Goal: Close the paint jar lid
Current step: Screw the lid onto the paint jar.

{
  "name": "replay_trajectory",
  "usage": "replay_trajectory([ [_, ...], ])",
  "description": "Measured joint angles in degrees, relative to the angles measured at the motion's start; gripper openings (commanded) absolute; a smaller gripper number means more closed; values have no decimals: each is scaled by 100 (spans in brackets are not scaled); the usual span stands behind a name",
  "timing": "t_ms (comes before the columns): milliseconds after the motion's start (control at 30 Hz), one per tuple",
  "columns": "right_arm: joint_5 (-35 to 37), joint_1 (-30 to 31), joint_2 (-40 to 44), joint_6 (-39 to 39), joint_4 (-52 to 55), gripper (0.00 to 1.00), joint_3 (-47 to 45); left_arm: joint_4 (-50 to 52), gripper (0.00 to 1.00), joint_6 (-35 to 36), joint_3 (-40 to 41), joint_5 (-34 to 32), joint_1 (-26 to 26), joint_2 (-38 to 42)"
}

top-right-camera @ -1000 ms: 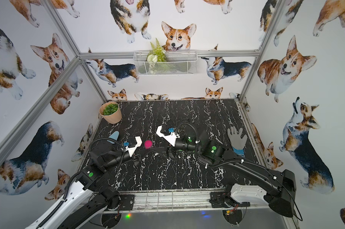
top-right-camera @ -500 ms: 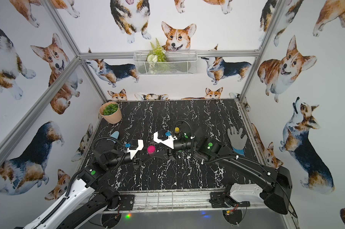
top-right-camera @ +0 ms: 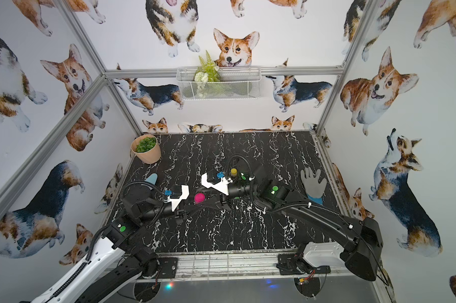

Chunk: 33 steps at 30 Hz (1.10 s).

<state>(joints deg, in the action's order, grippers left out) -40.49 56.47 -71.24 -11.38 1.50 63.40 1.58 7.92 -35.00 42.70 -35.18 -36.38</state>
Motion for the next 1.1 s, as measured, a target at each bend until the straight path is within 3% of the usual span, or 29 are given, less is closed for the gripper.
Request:
replay_trajectory([
  [700,-2,0,-74,72,0,38,9,-26,22,4,0,-28,0,2],
  [1100,619,94,-109,267,-256,35,-68,7,20,184,-20,-713,0,42],
])
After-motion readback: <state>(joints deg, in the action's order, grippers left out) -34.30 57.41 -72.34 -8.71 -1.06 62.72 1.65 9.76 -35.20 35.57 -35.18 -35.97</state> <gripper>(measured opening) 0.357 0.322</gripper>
